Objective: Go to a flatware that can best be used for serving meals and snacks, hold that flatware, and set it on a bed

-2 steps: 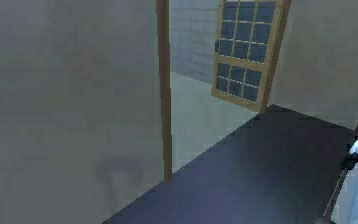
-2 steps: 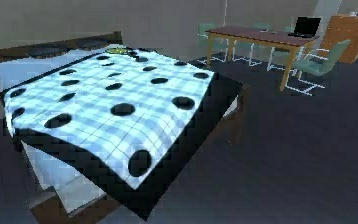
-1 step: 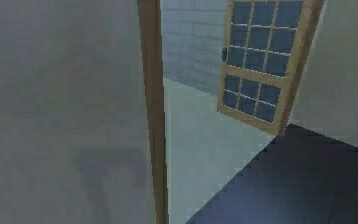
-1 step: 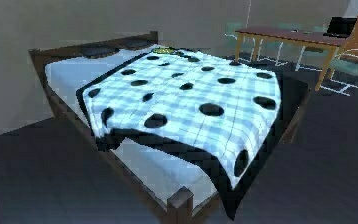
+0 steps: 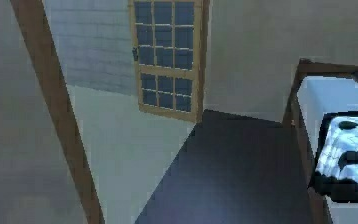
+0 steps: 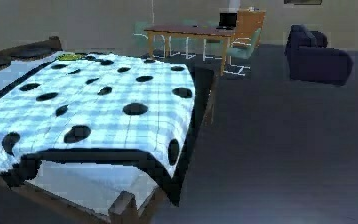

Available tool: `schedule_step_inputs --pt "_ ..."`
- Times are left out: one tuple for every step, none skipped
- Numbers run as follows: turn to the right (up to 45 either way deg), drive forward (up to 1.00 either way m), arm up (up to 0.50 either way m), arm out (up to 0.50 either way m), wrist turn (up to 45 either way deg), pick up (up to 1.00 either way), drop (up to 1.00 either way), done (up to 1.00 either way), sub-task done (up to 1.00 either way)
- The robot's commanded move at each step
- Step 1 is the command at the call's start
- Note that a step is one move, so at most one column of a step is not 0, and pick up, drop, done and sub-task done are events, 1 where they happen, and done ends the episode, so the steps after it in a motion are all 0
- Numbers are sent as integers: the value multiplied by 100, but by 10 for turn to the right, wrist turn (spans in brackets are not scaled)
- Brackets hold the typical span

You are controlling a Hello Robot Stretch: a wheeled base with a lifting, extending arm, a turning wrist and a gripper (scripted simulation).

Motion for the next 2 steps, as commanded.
schedule_step_inputs --pt "0 70 0 0 0 0 0 0 0" --pt "-180 0 0 0 0 0 0 0 0"
